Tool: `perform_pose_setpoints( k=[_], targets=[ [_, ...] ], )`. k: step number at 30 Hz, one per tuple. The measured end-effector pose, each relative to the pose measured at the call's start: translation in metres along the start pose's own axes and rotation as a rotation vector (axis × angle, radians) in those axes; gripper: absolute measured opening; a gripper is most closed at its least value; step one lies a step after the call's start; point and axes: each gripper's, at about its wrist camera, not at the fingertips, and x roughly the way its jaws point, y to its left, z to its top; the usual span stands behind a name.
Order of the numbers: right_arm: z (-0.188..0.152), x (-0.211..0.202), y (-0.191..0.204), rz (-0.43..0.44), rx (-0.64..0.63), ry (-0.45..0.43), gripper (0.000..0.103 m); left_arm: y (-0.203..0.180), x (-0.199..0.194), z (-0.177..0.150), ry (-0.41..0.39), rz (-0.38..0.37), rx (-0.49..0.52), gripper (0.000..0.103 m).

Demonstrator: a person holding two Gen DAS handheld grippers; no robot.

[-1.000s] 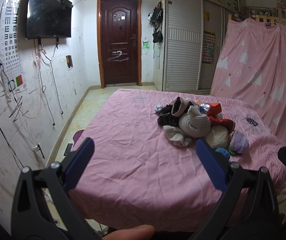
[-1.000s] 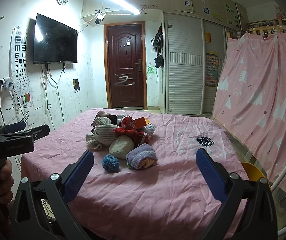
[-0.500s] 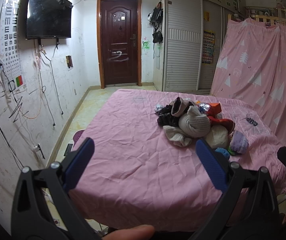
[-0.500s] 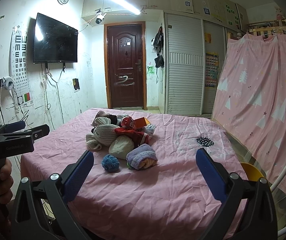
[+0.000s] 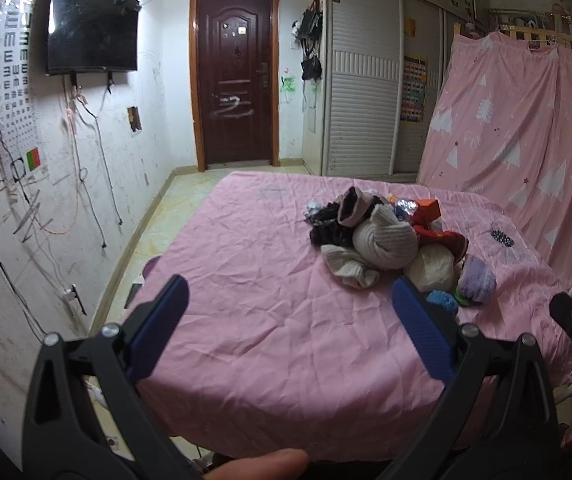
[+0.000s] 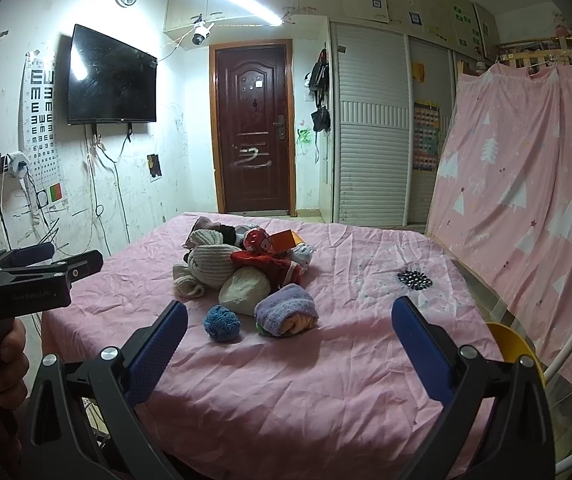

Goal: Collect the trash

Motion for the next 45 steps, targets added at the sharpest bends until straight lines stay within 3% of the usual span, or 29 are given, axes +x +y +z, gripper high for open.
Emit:
perform_pose_setpoints(
  k=[8,14,16,18,24,27,29,37,41,42,44,45],
  targets=[
    [-0.006,0.041,0.003,0.093,0.018,0.081,0.095,-0.015,0.042,-0.002,0.098,-0.100,0.042,0.097],
    [-0.005,0.076,-0.017,0.106,0.077,0.134,0.095,-0.036,0.061,-0.001,0.153,-0.204,0.089,0.095],
    [-0.003,0.085,-0.027,0.111,0.105,0.153,0.090,-0.045,0.067,-0.004,0.176,-0.244,0.115,0.092],
    [-0.001,0.096,-0.033,0.129,0.114,0.189,0.068,-0.054,0.074,-0.009,0.205,-0.279,0.134,0.085],
    [-0.005,0.117,-0.030,0.201,0.080,0.275,0.061,-0.070,0.084,-0.017,0.236,-0.333,0.172,0.080],
    [-0.010,0.127,-0.031,0.206,0.079,0.309,0.034,-0.076,0.087,-0.016,0.242,-0.349,0.188,0.080],
    [-0.012,0.128,-0.037,0.225,0.107,0.305,0.024,-0.078,0.086,-0.015,0.243,-0.354,0.195,0.080],
    [0.007,0.104,-0.073,0.234,0.194,0.200,0.022,-0.100,0.099,-0.012,0.296,-0.408,0.189,0.079],
    [0.023,0.091,-0.101,0.207,0.244,0.131,0.022,-0.111,0.107,-0.017,0.325,-0.409,0.179,0.050],
    [0.025,0.090,-0.107,0.203,0.253,0.123,0.022,-0.114,0.108,-0.017,0.323,-0.399,0.187,0.049],
    [0.031,0.086,-0.123,0.187,0.281,0.093,0.022,-0.116,0.107,-0.017,0.323,-0.388,0.193,0.031],
    [0.032,0.084,-0.128,0.178,0.287,0.084,0.022,-0.117,0.106,-0.019,0.321,-0.377,0.199,0.029]
  ],
)
